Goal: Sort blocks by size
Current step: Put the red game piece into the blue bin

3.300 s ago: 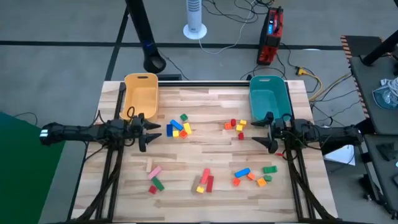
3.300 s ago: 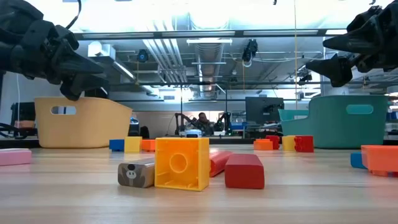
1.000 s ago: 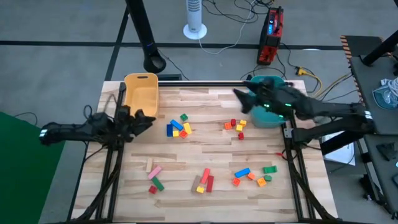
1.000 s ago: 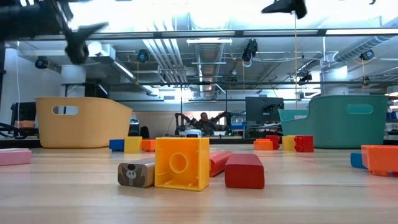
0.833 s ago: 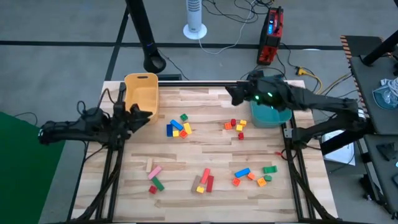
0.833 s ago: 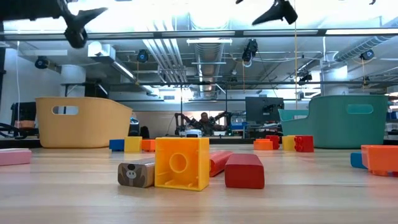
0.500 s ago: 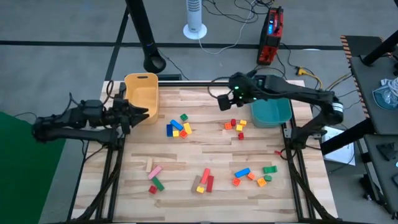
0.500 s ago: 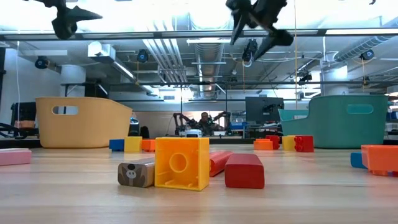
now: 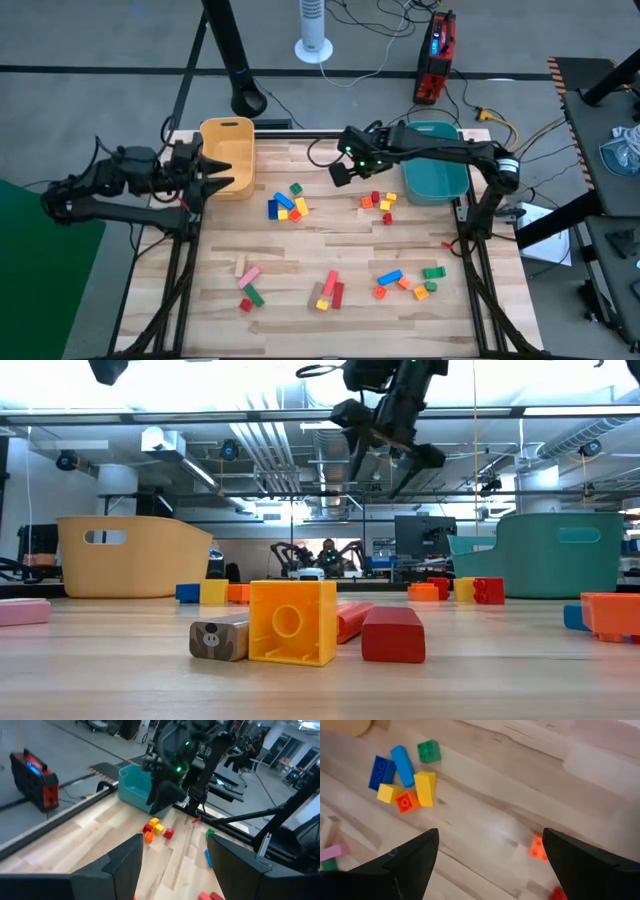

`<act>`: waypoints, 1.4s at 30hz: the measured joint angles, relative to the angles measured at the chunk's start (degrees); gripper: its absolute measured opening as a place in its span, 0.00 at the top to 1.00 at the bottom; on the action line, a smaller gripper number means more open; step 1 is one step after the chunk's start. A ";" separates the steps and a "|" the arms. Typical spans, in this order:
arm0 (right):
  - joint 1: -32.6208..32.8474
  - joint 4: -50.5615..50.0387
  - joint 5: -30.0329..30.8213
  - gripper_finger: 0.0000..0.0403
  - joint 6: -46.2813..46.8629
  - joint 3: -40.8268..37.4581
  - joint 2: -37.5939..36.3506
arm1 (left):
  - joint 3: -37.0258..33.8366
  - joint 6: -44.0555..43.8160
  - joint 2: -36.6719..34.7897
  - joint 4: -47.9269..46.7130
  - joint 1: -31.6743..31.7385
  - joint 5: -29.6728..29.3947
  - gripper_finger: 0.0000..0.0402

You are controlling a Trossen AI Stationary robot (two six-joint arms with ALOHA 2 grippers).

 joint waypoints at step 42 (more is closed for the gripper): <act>-3.15 -23.21 2.25 0.28 -11.08 7.97 18.10 | 1.63 -22.17 12.67 6.26 0.84 3.29 0.48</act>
